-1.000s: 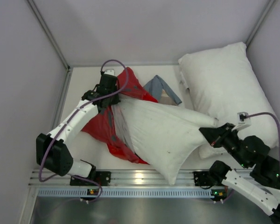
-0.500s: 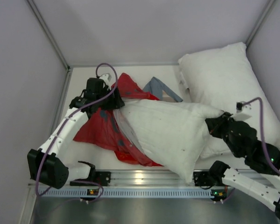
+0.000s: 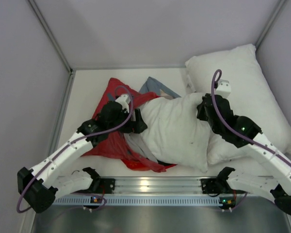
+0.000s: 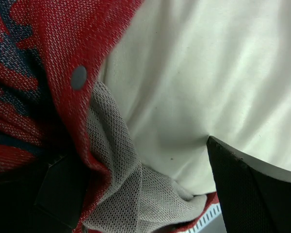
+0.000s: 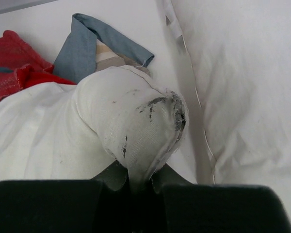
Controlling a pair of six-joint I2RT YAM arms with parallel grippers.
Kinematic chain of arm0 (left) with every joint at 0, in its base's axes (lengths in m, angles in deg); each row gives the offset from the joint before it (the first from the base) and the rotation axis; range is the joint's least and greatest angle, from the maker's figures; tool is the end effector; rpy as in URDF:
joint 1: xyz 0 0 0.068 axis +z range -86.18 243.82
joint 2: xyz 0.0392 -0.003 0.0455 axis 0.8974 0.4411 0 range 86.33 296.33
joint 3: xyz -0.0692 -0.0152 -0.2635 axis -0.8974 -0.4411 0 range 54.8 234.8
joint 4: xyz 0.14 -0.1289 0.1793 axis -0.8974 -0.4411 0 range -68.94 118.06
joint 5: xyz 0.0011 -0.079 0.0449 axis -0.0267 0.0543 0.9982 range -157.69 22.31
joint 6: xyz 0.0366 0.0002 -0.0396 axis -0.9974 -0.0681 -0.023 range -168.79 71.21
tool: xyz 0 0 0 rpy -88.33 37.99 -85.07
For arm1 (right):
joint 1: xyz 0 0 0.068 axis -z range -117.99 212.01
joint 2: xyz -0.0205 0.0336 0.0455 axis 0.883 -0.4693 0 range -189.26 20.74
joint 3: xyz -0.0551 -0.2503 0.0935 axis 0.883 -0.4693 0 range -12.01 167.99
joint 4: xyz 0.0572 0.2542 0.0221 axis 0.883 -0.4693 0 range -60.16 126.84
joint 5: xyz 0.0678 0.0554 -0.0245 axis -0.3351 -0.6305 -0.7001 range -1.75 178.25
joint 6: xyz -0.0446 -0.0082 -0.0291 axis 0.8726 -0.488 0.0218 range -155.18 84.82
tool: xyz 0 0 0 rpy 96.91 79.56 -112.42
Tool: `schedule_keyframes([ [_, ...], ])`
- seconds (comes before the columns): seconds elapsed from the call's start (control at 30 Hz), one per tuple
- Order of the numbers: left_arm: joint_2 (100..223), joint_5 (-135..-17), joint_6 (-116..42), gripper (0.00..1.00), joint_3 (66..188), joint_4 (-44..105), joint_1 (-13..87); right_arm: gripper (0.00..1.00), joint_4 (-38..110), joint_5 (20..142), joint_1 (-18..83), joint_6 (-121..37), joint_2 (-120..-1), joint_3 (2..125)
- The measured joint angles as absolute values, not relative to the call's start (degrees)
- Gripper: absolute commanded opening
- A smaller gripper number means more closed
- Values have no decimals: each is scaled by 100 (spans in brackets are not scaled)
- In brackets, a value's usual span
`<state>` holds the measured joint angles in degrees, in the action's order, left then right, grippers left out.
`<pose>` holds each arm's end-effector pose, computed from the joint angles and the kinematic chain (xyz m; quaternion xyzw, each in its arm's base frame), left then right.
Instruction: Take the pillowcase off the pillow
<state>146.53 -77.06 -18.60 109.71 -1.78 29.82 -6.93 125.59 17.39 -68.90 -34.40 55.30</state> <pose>0.1853 -0.1321 0.3170 0.0671 0.8828 -0.3054 0.3505 0.1455 0.1133 0.3868 0.0769 0.8381 0.0753 0.5349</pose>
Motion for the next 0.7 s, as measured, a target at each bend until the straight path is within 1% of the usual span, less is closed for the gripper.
schedule_keyframes([
  [0.17,14620,-6499,-1335,98,10294,123,2075,0,-546,12067,2082,-6839,-3411,5530],
  [0.23,14605,-6224,-1117,90,10029,368,1896,0,-549,11873,2268,-6818,-3389,5569],
  [0.27,14566,-6119,-1008,68,9852,576,1828,0,-570,11753,2388,-6811,-3392,5639],
  [0.33,14448,-5953,-763,35,9496,937,1745,0,-605,11547,2622,-6761,-3435,5882],
  [0.37,14376,-5918,-614,7,9301,1109,1726,0,-603,11438,2746,-6719,-3477,6039],
  [0.4,14284,-5927,-468,0,9135,1264,1699,0,-603,11344,2860,-6662,-3534,6225],
  [0.5,14015,-6003,-190,0,8788,1653,1581,0,-625,11055,3356,-6468,-3818,6756],
  [0.57,13794,-6034,-26,0,8587,1774,1544,0,-621,10900,3887,-6346,-4084,7071],
  [0.7,13324,-6080,241,0,8309,1887,1511,0,-736,9995,5367,-6308,-4589,7381],
])
